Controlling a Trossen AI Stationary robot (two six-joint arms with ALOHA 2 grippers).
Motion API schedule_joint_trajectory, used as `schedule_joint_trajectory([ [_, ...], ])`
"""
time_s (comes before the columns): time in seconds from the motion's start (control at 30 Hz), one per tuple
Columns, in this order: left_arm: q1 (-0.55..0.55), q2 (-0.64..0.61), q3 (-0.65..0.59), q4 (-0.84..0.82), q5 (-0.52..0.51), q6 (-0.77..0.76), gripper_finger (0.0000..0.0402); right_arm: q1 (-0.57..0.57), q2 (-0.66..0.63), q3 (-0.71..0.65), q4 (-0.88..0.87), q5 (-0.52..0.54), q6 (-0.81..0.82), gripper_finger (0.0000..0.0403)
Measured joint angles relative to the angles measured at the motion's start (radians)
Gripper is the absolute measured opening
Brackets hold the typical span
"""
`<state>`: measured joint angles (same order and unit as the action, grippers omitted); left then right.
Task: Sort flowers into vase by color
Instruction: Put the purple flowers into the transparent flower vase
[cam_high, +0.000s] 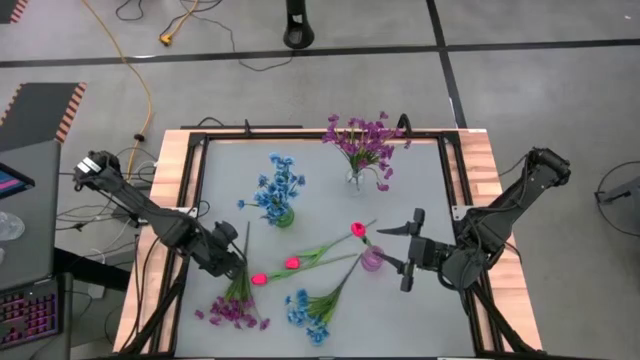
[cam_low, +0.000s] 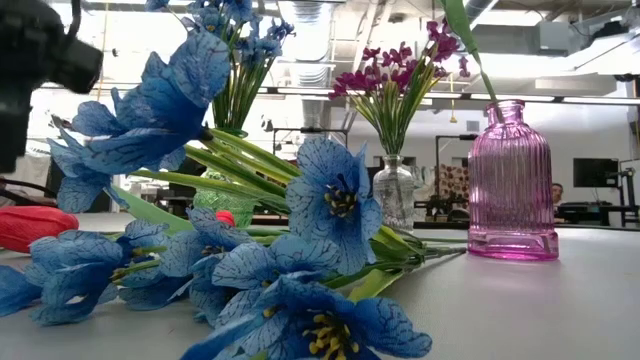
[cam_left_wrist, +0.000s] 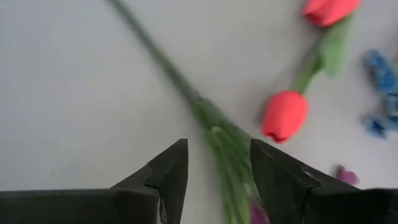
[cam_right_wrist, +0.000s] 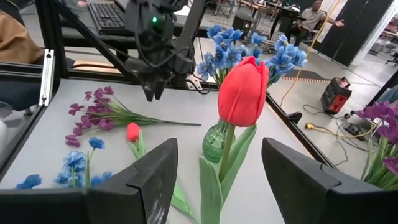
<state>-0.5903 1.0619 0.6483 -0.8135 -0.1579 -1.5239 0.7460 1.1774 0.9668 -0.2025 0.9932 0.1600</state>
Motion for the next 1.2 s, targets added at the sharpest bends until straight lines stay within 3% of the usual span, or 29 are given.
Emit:
schedule_joint_trajectory([
  [0.23, 0.002, 0.055, -0.067, 0.088, 0.039, -0.056, 0.016, 0.0, 0.0, 0.0, 0.0, -0.002, 0.0, 0.026],
  [0.77, 0.003, 0.273, -0.066, 0.231, 0.058, -0.093, 0.016, 0.0, 0.0, 0.0, 0.0, -0.026, -0.002, 0.026],
  [1.2, 0.026, 0.293, -0.064, 0.248, 0.075, -0.095, 0.0149, 0.0, 0.001, 0.0, 0.001, -0.027, -0.002, 0.026],
])
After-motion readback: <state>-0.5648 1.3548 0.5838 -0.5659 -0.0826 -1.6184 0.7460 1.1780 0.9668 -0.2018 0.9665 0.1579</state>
